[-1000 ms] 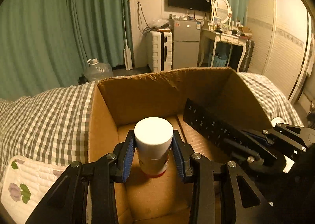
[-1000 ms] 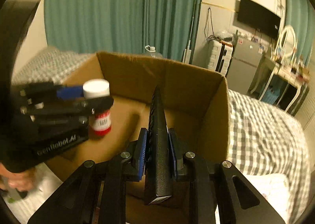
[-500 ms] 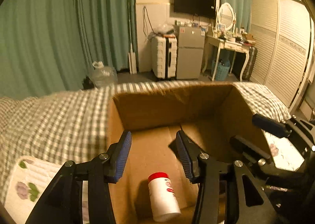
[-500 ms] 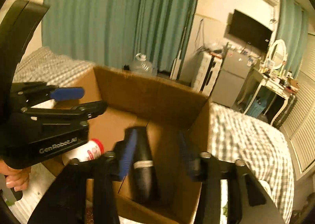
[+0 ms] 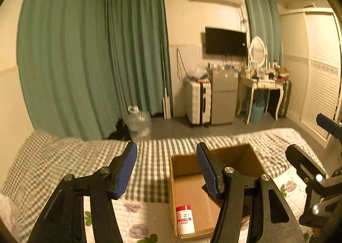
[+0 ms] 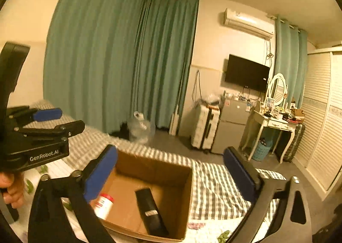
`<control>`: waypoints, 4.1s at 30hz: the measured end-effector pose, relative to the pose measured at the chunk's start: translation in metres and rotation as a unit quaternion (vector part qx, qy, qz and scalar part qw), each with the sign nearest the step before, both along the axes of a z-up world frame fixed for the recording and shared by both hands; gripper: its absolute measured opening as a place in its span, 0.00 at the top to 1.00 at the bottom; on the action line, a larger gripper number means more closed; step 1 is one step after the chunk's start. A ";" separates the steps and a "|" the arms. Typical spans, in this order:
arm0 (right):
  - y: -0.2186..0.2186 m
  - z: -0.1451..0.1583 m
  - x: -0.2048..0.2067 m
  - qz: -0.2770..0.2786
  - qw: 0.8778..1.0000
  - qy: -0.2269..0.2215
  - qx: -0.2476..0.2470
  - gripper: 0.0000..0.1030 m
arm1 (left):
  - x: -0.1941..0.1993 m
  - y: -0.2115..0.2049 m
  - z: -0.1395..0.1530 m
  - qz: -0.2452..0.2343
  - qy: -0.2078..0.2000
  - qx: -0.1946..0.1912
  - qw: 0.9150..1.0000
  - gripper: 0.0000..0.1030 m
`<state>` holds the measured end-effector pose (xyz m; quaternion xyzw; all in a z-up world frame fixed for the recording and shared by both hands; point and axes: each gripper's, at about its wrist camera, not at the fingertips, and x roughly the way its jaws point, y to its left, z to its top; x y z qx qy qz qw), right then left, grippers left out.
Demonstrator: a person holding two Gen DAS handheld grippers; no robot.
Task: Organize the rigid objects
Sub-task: 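Withdraw both tools from the box back toward the remaining items, then grasp the white hair dryer with the left tool while the right tool grasps the white charger, then lower the hair dryer and charger into the box and open both tools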
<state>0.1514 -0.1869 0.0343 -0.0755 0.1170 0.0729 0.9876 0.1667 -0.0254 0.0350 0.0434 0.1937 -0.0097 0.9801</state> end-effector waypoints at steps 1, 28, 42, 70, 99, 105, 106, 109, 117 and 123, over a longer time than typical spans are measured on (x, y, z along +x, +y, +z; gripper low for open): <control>-0.002 0.004 -0.006 -0.001 1.000 -0.006 0.004 0.00 | -0.005 0.002 0.007 0.001 -0.006 -0.004 1.000 0.41; -0.024 -0.034 -0.111 -0.032 0.999 0.021 0.010 0.00 | -0.079 0.025 -0.028 -0.001 -0.005 -0.052 0.999 0.39; -0.029 -0.118 -0.103 -0.053 0.991 0.125 0.015 0.00 | -0.075 0.004 -0.116 -0.026 0.101 -0.058 0.993 0.39; 0.010 -0.216 -0.058 0.026 0.958 0.285 -0.028 0.00 | 0.001 0.009 -0.258 0.044 0.381 -0.232 0.894 0.42; 0.014 -0.224 -0.075 0.046 0.942 0.331 -0.033 0.48 | -0.072 0.007 -0.195 -0.027 0.243 -0.049 0.968 0.57; -0.012 -0.219 -0.070 0.015 0.942 0.335 0.007 0.48 | -0.094 0.016 -0.189 -0.023 0.226 -0.054 0.972 0.57; -0.015 -0.216 -0.071 0.011 0.943 0.332 0.013 0.48 | -0.097 0.018 -0.186 -0.021 0.223 -0.058 0.973 0.57; -0.019 -0.204 -0.074 0.006 0.949 0.315 0.025 0.48 | -0.104 0.024 -0.178 -0.017 0.209 -0.066 0.975 0.57; -0.020 -0.159 -0.095 0.013 0.964 0.265 0.027 0.48 | -0.129 0.020 -0.136 -0.036 0.144 -0.049 0.988 0.57; -0.025 -0.123 -0.111 0.014 0.973 0.226 0.035 0.48 | -0.143 0.018 -0.098 -0.045 0.099 -0.063 0.992 0.57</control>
